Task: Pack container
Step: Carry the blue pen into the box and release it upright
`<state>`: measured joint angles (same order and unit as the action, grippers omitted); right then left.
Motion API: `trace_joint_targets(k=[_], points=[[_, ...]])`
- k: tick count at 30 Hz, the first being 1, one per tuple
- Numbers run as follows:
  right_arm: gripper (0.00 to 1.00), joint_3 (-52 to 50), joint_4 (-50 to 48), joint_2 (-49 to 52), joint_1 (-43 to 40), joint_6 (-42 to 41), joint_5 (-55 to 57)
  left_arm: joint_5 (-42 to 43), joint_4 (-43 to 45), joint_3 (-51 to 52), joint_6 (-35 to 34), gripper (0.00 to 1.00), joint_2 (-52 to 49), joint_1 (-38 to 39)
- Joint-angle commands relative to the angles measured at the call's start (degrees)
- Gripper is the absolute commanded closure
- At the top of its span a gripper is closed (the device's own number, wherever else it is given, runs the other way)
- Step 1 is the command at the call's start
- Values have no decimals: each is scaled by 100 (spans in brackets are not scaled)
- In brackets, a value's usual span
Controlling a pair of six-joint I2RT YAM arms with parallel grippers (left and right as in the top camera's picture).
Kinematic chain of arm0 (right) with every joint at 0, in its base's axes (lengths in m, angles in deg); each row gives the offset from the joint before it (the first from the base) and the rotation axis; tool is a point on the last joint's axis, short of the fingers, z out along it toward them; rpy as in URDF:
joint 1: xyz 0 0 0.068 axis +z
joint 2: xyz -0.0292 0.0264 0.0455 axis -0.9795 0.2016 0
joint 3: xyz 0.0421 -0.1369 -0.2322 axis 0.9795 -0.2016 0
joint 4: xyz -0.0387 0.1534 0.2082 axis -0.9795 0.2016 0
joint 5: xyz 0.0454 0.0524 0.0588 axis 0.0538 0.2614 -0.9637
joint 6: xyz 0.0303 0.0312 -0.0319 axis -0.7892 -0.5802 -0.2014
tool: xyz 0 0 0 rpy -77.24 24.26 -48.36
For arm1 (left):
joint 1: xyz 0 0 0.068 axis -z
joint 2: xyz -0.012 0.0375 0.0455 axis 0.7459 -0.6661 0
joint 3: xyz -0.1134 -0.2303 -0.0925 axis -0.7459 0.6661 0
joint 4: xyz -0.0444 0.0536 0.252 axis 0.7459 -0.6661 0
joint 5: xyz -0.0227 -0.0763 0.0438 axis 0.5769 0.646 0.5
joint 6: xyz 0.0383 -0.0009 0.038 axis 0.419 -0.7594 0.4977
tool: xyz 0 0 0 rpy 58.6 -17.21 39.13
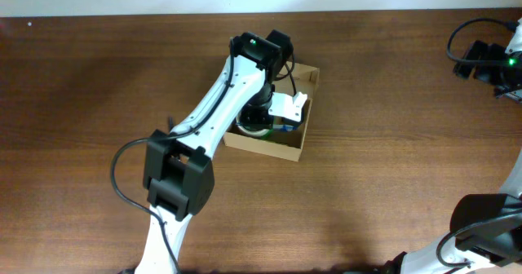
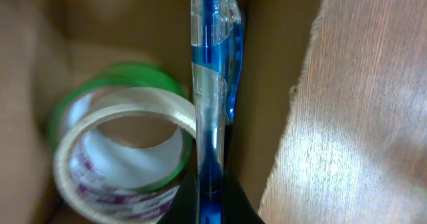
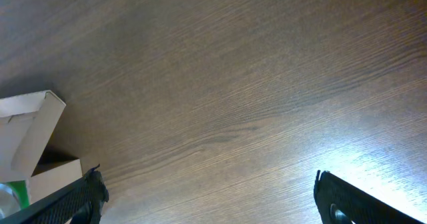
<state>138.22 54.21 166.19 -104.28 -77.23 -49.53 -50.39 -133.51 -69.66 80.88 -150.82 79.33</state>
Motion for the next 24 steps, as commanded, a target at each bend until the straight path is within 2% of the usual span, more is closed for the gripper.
trace_joint_targets(k=[1, 12, 13, 14, 16, 21, 24], points=[[1, -20, -4, 44, 2, -48, -50, 170, -74, 39, 173, 99, -190, -42], [1, -20, -4, 44, 2, -48, -52, 361, -131, 151, 173, 98, -275, -50], [1, -20, -4, 44, 2, -48, -50, 361, -114, 151, 170, 95, -275, -46], [1, -20, -4, 44, 2, -48, -52, 358, -116, 151, 162, 81, -271, -44], [1, -20, -4, 44, 2, -48, -52, 363, -109, 151, 85, 69, -225, -46], [1, -20, -4, 44, 2, -48, -52, 363, 7, 151, -142, 68, 271, -22], [1, -20, -4, 44, 2, -48, -52, 363, 162, 151, -413, 63, 890, -20]])
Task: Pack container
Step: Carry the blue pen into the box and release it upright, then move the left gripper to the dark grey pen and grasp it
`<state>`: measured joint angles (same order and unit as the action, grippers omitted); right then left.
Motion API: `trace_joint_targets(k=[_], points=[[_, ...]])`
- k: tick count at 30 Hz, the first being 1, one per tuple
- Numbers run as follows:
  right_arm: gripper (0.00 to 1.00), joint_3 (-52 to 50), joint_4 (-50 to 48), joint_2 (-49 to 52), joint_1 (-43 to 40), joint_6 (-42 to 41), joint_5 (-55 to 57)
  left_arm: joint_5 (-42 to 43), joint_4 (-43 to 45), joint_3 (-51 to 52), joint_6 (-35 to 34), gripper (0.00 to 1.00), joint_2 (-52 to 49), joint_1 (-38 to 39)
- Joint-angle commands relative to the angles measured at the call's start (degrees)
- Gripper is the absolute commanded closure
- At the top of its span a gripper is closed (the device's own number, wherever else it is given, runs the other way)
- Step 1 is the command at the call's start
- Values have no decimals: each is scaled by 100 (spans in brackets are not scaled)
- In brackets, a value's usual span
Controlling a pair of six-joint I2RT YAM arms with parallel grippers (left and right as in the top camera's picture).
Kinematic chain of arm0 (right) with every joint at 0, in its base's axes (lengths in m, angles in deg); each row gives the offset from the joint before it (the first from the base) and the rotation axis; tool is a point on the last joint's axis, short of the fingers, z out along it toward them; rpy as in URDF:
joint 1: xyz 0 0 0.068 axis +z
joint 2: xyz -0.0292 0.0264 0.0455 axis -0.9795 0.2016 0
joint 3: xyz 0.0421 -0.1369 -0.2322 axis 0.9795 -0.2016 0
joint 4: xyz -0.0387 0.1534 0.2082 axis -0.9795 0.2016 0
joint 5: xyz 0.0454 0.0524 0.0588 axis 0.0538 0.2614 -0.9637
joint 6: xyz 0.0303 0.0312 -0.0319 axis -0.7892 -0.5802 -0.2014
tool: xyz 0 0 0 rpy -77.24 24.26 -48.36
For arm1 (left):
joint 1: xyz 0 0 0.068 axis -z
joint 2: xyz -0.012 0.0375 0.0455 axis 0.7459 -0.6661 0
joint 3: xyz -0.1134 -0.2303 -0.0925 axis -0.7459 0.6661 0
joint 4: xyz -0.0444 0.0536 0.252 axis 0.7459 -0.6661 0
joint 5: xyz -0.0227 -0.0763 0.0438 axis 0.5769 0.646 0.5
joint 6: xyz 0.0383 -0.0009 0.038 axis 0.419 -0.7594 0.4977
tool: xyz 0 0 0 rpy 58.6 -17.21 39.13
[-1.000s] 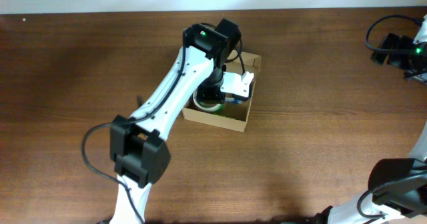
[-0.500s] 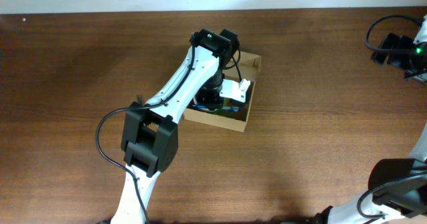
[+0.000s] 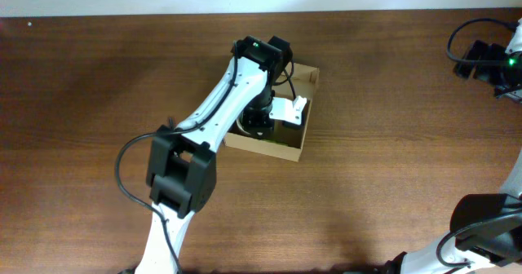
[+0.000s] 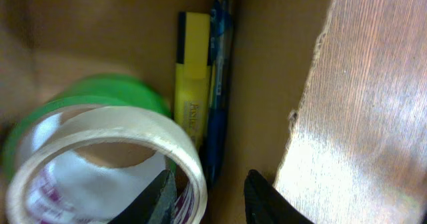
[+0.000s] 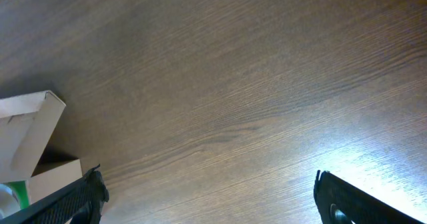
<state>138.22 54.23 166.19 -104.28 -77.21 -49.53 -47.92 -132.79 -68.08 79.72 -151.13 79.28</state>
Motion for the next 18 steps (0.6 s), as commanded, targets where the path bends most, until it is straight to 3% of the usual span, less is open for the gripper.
trace_joint_targets(k=[1, 7, 14, 16, 18], points=[[1, -20, -7, 44, 2, -50, -50, 111, 146, -7, -437, 61, 1156, -20], [1, -20, -7, 44, 2, -50, -52, -96, 487, -4, -1414, 57, 2487, -221], [1, -20, -7, 44, 2, -50, -50, -317, 1121, 1123, -3923, 58, 3362, -1532], [1, -20, -7, 44, 2, -50, -50, -933, 1123, 1674, -4983, 56, 3366, -1945], [1, -20, -7, 44, 2, -50, -50, -1064, 1211, 2334, -5438, 55, 3346, -2306]])
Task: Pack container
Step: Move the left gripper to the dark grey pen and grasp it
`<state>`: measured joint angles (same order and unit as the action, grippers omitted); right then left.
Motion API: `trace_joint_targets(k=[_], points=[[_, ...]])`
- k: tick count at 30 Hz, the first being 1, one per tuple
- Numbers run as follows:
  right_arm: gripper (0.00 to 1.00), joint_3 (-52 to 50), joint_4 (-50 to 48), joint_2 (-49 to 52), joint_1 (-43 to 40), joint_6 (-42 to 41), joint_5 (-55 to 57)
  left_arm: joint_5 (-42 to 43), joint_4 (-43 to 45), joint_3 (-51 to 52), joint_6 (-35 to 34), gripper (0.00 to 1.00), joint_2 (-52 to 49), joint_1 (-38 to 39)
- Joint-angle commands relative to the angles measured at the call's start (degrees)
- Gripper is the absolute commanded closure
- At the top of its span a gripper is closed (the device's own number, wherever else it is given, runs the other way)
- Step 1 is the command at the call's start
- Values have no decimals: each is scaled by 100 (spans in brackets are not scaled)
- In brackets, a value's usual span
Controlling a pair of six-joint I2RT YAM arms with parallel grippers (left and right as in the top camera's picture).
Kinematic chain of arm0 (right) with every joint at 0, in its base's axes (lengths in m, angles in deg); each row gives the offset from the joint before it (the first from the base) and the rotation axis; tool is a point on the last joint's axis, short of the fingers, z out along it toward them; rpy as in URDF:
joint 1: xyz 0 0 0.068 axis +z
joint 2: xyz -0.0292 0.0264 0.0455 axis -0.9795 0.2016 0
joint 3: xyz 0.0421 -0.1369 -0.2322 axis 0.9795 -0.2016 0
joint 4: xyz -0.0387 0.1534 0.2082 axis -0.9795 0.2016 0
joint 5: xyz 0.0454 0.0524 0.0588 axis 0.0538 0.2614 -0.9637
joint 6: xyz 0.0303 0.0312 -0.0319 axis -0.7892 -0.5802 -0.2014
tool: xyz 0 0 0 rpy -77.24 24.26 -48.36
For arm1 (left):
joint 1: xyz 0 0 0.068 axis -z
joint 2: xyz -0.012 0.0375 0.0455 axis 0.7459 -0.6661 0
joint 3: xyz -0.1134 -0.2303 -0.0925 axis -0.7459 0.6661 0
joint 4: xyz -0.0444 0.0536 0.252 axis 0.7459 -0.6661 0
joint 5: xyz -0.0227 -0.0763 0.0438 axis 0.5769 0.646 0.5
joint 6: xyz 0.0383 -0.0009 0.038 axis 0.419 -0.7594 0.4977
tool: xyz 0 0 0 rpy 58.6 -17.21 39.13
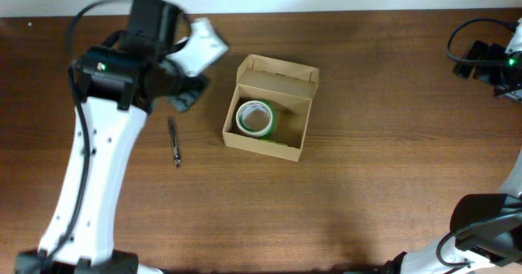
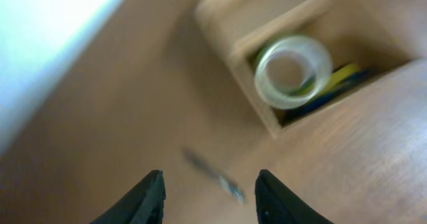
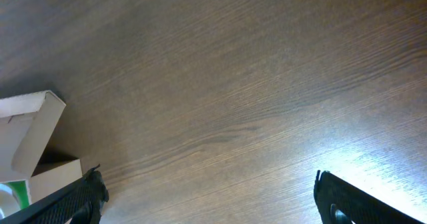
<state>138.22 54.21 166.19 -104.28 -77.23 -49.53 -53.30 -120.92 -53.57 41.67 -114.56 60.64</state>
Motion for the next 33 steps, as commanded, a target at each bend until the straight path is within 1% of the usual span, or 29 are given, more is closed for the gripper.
trace_joint_targets(k=[1, 3, 7, 12, 17, 22, 27, 33], points=[[1, -20, -4, 44, 2, -48, -50, -481, 149, 1209, -1742, 55, -313, -584], [1, -20, -4, 44, 2, -48, -50, -378, 616, 1941, -2105, 54, -310, -859], [1, -20, -4, 44, 2, -48, -50, -380, 1440, 2986, -2686, 49, -313, -1237], [1, -20, -4, 44, 2, -48, -50, -227, 2127, 3759, -2852, 49, -363, -1445], [1, -20, -4, 44, 2, -48, -50, -103, 2570, 4037, -3574, 50, -472, -1408], [1, -20, -4, 44, 2, -48, -52, -160, 2841, 4050, -3987, 50, -660, -1097], [1, -20, -4, 44, 2, -48, -50, -306, 3038, 4050, -4336, 51, -979, -944], [1, -20, -4, 44, 2, -48, -50, -291, 3244, 4050, -4378, 51, -1309, -957]])
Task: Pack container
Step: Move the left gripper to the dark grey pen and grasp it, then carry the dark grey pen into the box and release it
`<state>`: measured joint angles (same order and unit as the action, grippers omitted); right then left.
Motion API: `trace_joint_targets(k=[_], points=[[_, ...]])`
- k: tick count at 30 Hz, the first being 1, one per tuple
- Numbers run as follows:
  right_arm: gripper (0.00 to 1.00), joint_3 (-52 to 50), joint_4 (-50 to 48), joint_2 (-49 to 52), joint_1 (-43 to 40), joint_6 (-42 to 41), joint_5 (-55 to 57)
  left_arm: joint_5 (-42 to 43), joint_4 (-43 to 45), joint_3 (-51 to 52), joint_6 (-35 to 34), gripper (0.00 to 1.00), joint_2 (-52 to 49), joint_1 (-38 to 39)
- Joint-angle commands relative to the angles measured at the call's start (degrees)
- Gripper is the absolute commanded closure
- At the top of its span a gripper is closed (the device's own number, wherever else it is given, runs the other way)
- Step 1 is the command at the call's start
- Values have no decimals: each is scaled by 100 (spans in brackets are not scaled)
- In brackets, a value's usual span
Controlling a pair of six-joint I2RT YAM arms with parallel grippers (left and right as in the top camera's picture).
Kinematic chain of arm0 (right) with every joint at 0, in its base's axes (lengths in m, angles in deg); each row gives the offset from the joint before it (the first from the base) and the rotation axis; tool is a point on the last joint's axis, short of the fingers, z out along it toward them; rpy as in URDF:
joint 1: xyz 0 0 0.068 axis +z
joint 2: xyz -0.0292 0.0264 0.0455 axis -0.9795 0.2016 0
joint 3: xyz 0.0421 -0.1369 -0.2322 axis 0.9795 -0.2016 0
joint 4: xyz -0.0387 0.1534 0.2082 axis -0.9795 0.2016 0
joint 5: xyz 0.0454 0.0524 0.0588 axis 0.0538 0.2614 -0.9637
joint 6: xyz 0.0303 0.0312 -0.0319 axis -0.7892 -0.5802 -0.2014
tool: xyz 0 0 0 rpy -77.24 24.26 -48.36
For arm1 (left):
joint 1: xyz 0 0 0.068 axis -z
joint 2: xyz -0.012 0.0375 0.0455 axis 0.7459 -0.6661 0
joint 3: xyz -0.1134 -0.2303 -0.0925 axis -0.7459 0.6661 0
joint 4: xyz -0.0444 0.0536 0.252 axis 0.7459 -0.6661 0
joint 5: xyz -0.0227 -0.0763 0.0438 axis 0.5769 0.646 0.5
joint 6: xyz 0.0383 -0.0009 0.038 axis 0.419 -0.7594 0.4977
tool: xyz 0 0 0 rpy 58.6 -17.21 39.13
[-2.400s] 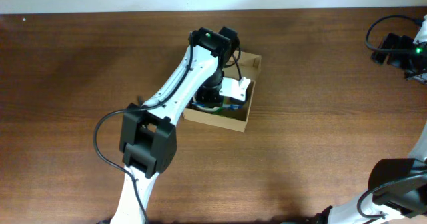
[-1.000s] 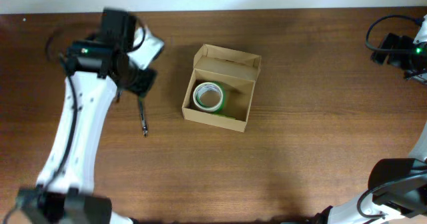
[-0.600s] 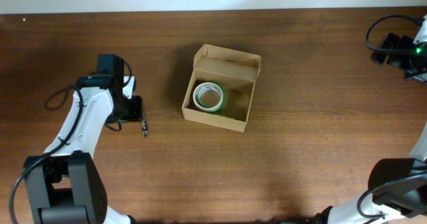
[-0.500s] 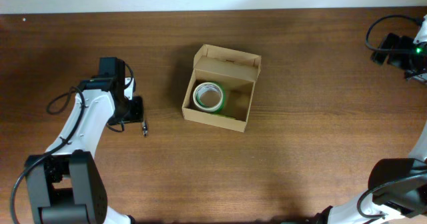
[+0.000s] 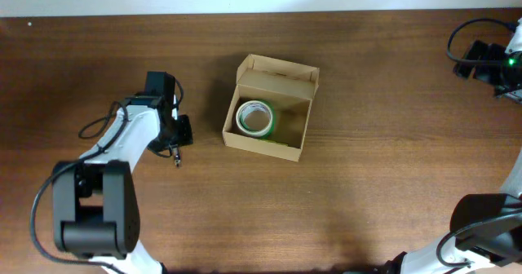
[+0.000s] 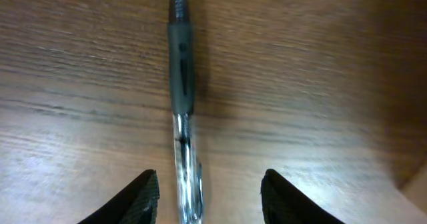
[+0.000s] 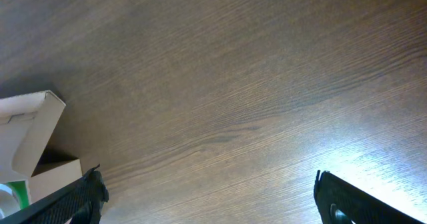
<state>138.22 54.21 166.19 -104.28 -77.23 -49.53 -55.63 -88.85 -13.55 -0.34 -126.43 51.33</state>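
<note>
A cardboard box point(image 5: 263, 146) stands open at the table's middle, with a roll of clear tape point(image 5: 255, 117) on a green roll inside. To its left a pen point(image 5: 176, 156) lies on the wood. In the left wrist view this pen point(image 6: 181, 97) has a clear barrel and a dark rubber grip. My left gripper point(image 6: 210, 204) is open low over it, one finger on each side of the barrel, not touching it. My right gripper point(image 7: 207, 197) is open over bare wood at the far right; a corner of the box point(image 7: 30, 134) shows at its left edge.
The box's white-lined back flap point(image 5: 277, 66) stands up at its far side. The right arm's base and cables point(image 5: 489, 62) sit at the table's right edge. Brown wooden tabletop point(image 5: 391, 160) lies all round the box.
My left gripper was high over the table, up and left of the box. Now it is down at the pen left of the box, open astride it. The right arm has not moved.
My left gripper was inside the box, shut on a blue pen. Then it was open and the blue pen lay beside a yellow highlighter against the box wall. Then the arm was up and away to the left, and now it is low over the pen on the table.
</note>
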Motion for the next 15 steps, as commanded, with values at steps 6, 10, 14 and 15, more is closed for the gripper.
trace_joint_targets(k=[6, 10, 14, 15], points=[[1, -20, -4, 44, 2, -48, -50, -57, 238, 48, -168, 51, -151, -160], [1, -20, -4, 44, 2, -48, -50, -57, 262, 48, -146, 53, -308, -214], [1, -20, -4, 44, 2, -48, -50, 22, 313, 48, 79, 56, -498, -214], [1, -20, -4, 44, 2, -48, -50, 66, 330, 48, 203, 57, -533, -214]])
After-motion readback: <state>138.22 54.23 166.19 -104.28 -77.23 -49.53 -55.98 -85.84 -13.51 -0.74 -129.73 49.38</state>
